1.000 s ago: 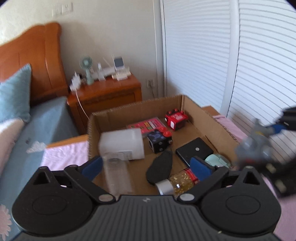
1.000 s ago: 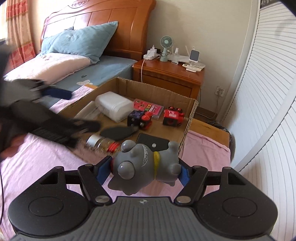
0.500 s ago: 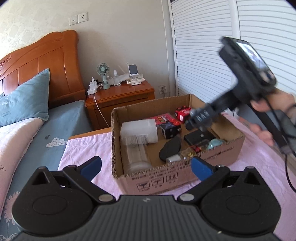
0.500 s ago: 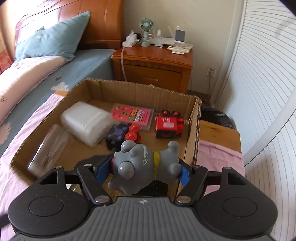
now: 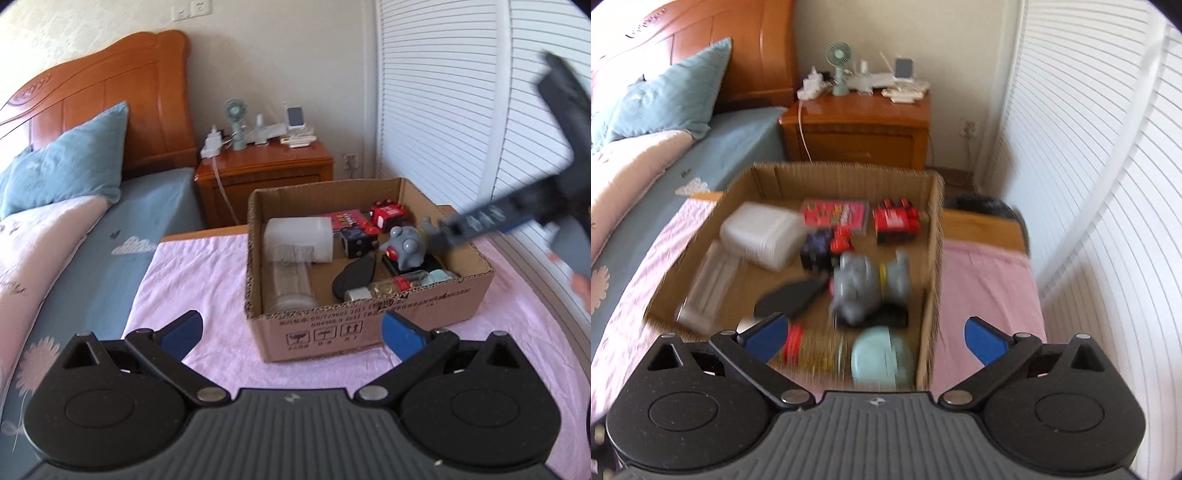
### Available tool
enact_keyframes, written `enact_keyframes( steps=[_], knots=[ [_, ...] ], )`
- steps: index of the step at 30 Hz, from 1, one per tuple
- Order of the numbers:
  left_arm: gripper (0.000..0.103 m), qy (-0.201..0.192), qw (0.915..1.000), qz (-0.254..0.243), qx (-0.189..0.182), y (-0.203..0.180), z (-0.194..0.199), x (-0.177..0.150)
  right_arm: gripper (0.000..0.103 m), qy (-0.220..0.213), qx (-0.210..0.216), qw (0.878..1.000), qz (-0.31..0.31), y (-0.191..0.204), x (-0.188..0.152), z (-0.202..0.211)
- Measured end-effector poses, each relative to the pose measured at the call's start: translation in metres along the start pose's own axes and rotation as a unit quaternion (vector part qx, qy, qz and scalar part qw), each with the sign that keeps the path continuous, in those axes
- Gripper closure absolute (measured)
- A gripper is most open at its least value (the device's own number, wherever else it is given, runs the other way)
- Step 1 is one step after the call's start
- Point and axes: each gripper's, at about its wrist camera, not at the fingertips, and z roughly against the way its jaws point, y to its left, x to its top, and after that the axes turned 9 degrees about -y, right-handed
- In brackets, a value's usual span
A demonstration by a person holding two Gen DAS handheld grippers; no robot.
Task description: Organize rigid objects
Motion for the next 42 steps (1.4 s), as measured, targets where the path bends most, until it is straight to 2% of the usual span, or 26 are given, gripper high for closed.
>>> enact_keyframes(
  steps=[9, 14, 19, 42],
  knots=[
    [0.001, 0.033, 0.9992, 0.021, 0.009, -0.001, 0.024, 0.002, 0.0, 0.011, -0.02, 0.999, -0.036, 0.012, -0.058, 0.07],
    [0.001, 0.038, 0.9991, 0.02, 0.007, -0.005, 0.031, 0.0, 0.0, 0.006, -0.031, 0.998, -0.055, 0.017, -0.076, 0.089],
    [0.001, 0.035, 0.9992, 0.017, 0.004, -0.007, 0.038, 0.0, 0.0, -0.003, -0.048, 0.997, -0.053, 0.022, -0.08, 0.096],
    [0.001, 0.029, 0.9994, 0.016, 0.01, -0.008, 0.043, 0.005, 0.0, -0.016, -0.046, 0.997, -0.054, 0.022, -0.08, 0.104]
  ],
)
